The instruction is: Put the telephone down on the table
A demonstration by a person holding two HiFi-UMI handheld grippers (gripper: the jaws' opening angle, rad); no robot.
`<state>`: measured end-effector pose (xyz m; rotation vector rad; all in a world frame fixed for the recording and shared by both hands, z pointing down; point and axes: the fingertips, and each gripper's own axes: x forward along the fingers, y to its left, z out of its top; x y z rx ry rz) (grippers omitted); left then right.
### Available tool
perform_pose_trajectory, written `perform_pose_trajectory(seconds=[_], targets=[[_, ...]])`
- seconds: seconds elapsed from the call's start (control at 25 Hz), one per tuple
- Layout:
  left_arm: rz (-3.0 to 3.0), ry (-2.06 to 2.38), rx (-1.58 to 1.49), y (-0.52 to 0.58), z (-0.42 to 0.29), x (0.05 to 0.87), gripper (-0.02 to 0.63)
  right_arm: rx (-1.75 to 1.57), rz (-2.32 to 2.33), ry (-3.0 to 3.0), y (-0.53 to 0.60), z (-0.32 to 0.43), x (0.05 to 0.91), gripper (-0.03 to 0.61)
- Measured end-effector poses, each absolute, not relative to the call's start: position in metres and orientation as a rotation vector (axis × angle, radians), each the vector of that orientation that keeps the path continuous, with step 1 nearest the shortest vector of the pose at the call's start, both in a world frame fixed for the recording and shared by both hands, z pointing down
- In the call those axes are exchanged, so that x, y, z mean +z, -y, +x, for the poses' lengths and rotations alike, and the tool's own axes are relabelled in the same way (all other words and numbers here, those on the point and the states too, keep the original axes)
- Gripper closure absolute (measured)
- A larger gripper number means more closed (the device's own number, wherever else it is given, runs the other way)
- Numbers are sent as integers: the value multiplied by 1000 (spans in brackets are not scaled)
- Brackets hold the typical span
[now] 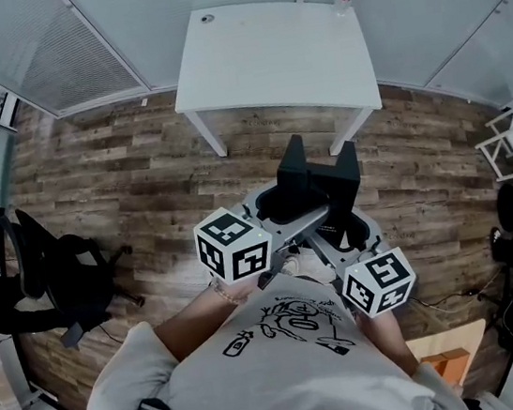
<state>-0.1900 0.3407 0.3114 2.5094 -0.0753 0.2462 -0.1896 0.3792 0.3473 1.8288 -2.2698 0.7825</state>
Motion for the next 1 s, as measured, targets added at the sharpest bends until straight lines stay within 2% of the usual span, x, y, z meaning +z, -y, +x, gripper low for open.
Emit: perform_pose_trajectory(seconds=[1.0], targets=[[2513,78,231,-137,-196,308,284,775,1824,2285,-175,-195,343,287]])
